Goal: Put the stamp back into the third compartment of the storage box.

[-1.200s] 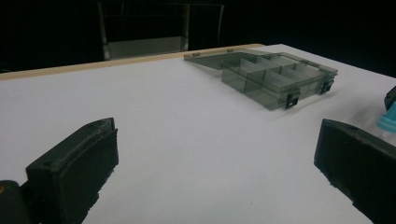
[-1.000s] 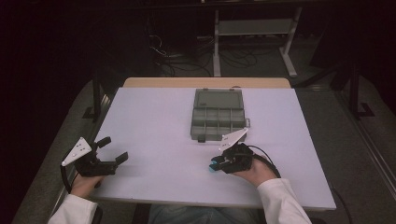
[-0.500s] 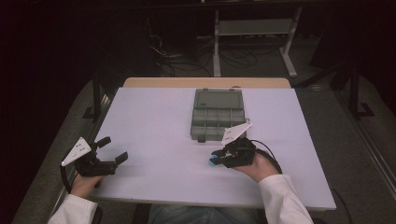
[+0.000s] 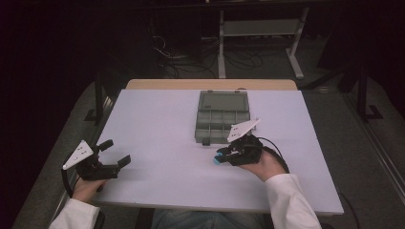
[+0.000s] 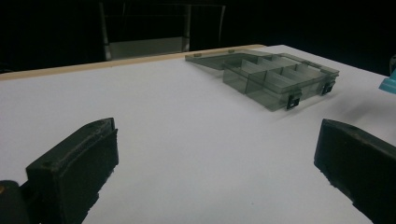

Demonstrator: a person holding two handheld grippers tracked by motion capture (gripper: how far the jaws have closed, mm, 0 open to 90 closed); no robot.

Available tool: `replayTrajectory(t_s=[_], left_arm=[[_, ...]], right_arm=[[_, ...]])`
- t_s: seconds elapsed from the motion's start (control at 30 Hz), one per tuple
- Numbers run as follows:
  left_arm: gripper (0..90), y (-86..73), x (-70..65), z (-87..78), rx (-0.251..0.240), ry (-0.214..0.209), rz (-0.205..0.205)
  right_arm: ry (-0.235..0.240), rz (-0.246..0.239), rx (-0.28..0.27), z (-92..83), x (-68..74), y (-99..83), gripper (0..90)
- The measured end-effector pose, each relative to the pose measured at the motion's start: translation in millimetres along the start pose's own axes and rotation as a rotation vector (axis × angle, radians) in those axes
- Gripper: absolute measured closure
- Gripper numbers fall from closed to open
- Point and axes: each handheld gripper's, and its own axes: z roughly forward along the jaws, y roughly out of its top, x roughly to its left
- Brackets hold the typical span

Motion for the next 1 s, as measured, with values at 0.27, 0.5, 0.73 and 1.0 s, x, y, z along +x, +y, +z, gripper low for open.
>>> replayTrajectory(t_s=[0.27, 0.5, 0.73, 1.0], left_arm=[[0.0, 0.0, -0.4, 0.6, -0.008, -0.002, -0.005], [0.0, 0.1, -0.4, 0.4, -0.005, -0.001, -0.007], [0.0, -0.2, -0.5, 1.4, -0.006, -0.005, -0.002], [0.0, -0.3, -1.3, 1.6, -0.005, -0.004, -0.004]], right_arm=[[-0.001, 0.000, -0.001, -2.7, -4.6, 6.1, 71.3], [-0.007, 0.009, -0.003, -3.9, -10.8, 11.0, 71.2], [-0.010, 0.010, 0.018, -4.2, -13.7, 17.1, 71.1], [-0.018, -0.001, 0.011, -7.5, -17.2, 24.6, 71.2]])
